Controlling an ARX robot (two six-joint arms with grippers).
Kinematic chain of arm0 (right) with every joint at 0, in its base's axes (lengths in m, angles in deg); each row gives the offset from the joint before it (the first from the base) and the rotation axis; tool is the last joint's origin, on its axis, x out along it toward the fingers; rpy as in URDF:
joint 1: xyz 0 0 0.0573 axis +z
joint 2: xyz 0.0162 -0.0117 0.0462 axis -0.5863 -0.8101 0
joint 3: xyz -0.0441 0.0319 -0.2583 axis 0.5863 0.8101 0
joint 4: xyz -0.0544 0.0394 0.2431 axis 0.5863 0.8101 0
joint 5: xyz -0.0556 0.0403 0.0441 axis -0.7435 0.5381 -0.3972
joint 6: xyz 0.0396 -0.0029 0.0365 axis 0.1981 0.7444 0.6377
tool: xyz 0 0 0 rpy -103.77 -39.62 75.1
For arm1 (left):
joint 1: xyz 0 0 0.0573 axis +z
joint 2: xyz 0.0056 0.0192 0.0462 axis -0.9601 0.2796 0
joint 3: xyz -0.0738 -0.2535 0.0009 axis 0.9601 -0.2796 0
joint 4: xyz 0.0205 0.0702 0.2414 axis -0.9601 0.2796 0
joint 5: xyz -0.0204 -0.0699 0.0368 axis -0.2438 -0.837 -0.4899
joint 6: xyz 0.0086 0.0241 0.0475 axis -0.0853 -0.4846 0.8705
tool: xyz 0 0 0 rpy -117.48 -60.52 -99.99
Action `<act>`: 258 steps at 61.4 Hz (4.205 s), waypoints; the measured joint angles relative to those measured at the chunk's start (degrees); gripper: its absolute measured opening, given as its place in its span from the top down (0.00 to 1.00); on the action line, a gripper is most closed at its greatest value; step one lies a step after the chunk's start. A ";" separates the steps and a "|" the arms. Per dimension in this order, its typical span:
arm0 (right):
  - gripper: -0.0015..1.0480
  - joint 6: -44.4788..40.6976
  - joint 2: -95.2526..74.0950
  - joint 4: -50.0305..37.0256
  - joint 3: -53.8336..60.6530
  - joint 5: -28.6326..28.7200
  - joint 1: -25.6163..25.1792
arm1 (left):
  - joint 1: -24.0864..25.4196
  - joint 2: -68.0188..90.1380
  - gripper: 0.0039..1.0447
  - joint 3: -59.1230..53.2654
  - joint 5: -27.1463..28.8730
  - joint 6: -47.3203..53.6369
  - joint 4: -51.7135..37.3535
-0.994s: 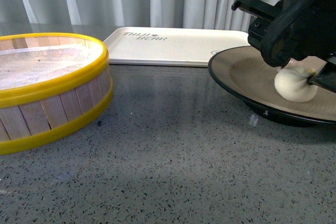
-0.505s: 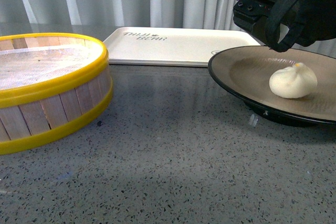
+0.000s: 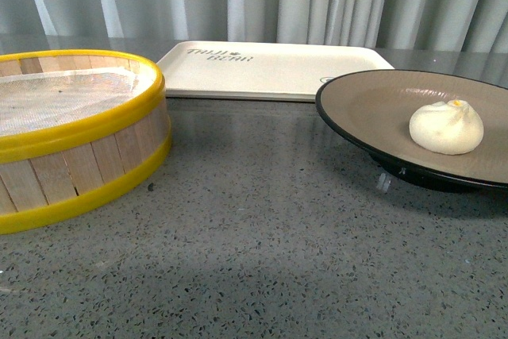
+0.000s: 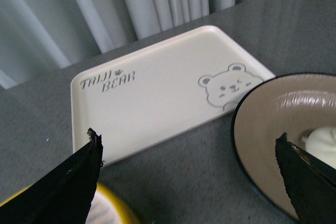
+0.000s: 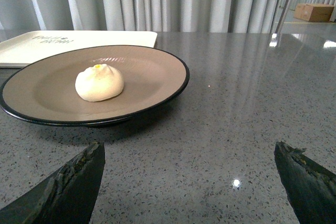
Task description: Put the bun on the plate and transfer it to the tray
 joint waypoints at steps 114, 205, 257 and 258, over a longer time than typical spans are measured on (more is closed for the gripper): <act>0.08 0.00 0.00 0.00 0.00 0.00 0.00 | 34.80 -61.51 0.96 -62.62 -17.79 -8.83 -13.79; 0.08 -3.61 -38.91 -18.03 -22.84 22.27 -14.16 | 34.80 -75.63 0.06 -63.17 -17.79 -8.83 -1.57; 0.08 58.64 -73.48 -1.38 -40.65 34.40 -18.86 | 34.80 -75.65 0.06 -63.17 -17.79 -8.83 -1.57; 0.08 58.73 -73.85 -1.38 -40.74 34.45 -18.49 | 34.80 -75.65 0.06 -63.17 -17.79 -8.83 -1.57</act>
